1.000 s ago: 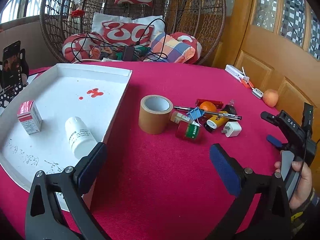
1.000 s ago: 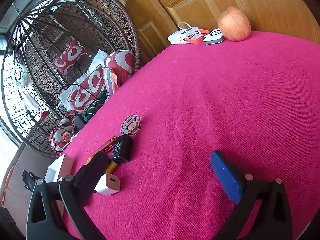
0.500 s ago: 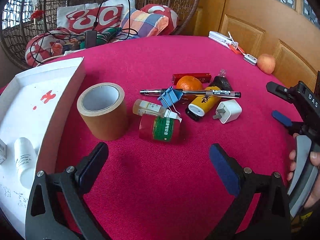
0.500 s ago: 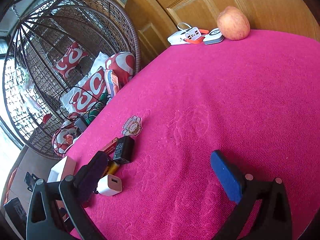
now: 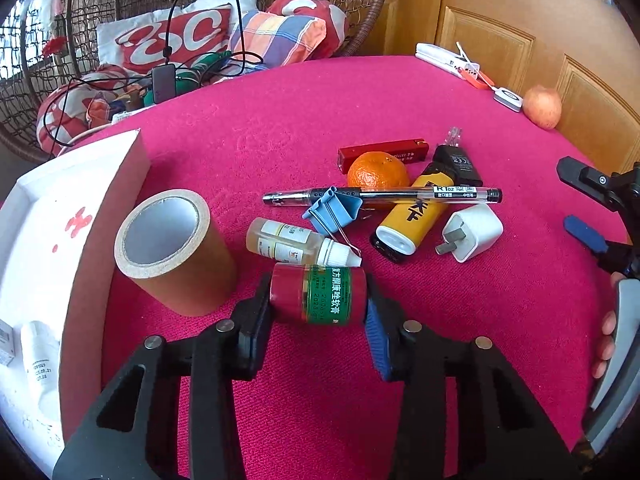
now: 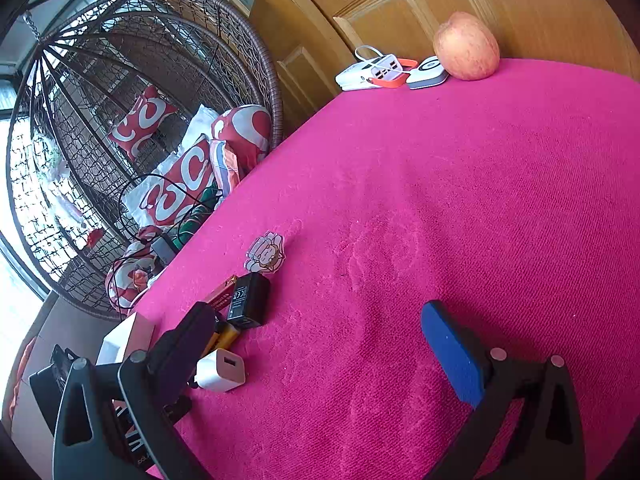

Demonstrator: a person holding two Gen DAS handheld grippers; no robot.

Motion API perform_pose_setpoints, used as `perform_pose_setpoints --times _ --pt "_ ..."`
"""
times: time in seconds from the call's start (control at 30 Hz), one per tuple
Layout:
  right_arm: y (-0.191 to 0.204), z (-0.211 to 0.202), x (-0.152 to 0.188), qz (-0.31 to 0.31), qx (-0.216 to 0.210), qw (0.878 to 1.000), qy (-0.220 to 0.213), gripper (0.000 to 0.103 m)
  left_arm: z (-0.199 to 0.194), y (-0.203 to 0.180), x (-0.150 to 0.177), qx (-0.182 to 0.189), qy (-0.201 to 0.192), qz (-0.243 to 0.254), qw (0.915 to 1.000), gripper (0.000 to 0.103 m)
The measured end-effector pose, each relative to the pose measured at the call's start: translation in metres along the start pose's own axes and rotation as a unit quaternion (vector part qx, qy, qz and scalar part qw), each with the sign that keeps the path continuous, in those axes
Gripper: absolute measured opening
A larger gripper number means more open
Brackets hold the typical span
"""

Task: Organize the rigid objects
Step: 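Grasp the red-green jar with the left tool while the right tool returns to the pile, then grasp the tan tape roll with the right tool while the left tool carries the jar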

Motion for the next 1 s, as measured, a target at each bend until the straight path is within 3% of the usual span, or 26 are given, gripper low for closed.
perform_pose_setpoints --times 0.3,0.4,0.5,0.6,0.8,1.0 --pt "0.009 -0.004 0.000 -0.022 -0.012 1.000 -0.008 0.103 -0.062 0.019 0.022 0.023 -0.057 -0.039 0.9973 0.040" --pt "0.052 -0.022 0.005 -0.132 -0.035 0.989 -0.055 0.103 -0.091 0.037 0.033 0.027 -0.081 -0.066 0.9942 0.040" --pt "0.109 -0.032 0.023 -0.249 -0.085 0.962 -0.074 0.103 -0.118 0.061 0.042 0.014 -0.104 -0.100 0.9895 0.040" --pt "0.156 -0.015 0.047 -0.320 -0.113 0.941 -0.010 0.103 -0.137 0.083 0.055 -0.012 -0.114 -0.125 0.9855 0.040" --pt "0.208 0.042 0.099 -0.366 -0.128 0.916 0.106 0.103 -0.157 0.120 0.085 -0.044 -0.118 -0.173 0.9769 0.040" --pt "0.234 0.076 0.141 -0.431 -0.110 0.886 0.135 0.103 -0.168 0.136 0.098 -0.057 -0.125 -0.191 0.9718 0.040"
Point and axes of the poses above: each gripper's, at about its wrist camera, not at the fingertips, and z roughly the way its jaws point, y to its left, x to its underside, the point moved 4 cm from there along z, roughly the way its jaws point, and after that the axes turned 6 degrees about z, right-handed, at the moved point
